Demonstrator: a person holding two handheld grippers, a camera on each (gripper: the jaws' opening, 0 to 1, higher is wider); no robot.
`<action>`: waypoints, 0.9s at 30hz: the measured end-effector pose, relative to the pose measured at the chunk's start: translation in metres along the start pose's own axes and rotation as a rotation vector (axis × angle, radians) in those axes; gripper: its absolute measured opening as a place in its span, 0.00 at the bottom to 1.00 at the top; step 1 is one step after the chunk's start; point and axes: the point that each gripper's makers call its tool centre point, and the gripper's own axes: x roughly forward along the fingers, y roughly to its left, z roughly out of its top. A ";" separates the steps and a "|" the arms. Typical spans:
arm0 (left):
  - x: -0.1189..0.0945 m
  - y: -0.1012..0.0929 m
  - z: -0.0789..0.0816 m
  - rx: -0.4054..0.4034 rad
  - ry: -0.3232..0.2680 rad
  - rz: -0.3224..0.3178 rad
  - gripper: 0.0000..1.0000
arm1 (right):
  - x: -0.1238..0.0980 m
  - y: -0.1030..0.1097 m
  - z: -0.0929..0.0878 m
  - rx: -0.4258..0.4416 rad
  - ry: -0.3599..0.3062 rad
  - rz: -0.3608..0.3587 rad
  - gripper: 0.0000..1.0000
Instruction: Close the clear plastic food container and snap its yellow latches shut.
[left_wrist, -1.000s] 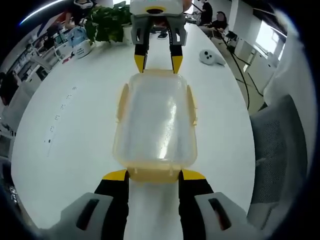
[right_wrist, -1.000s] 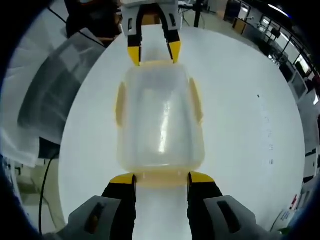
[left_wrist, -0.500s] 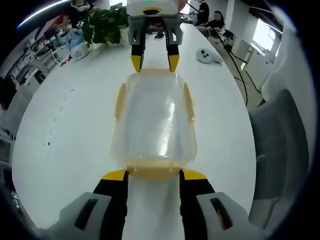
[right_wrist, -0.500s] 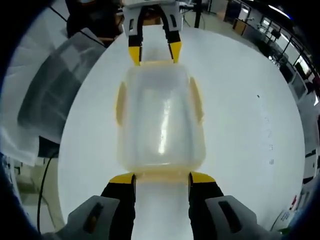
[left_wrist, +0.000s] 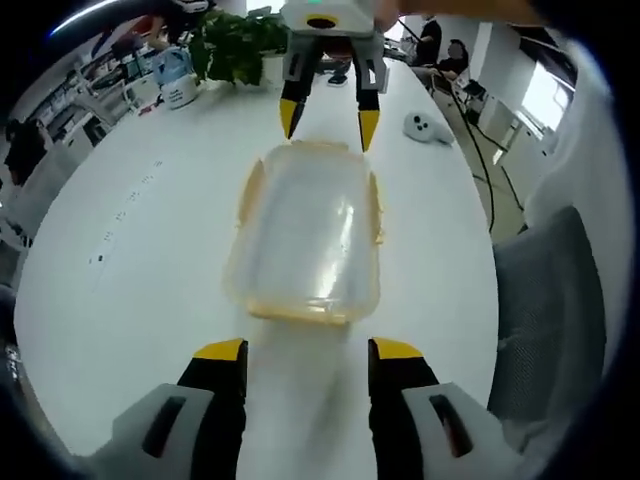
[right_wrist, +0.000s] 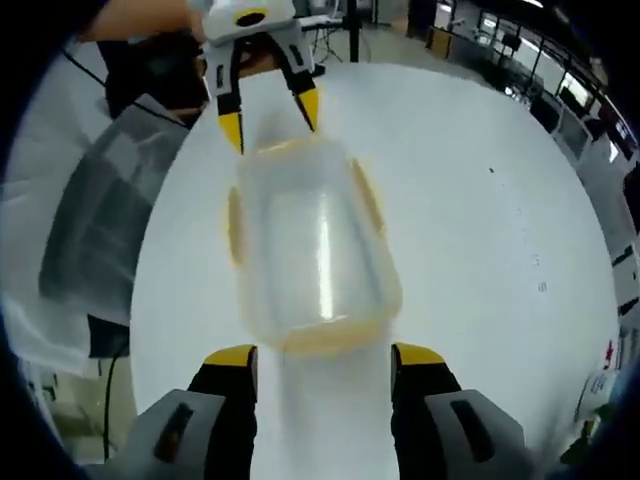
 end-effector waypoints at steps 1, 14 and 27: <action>0.000 0.001 0.002 -0.004 -0.008 0.008 0.49 | 0.000 0.001 0.000 0.008 0.000 -0.003 0.53; -0.002 0.005 0.012 -0.223 -0.059 0.057 0.49 | -0.006 -0.006 0.015 0.375 -0.093 -0.054 0.60; -0.004 0.008 0.019 -0.536 -0.127 0.138 0.48 | -0.001 -0.013 0.024 0.664 -0.133 -0.134 0.62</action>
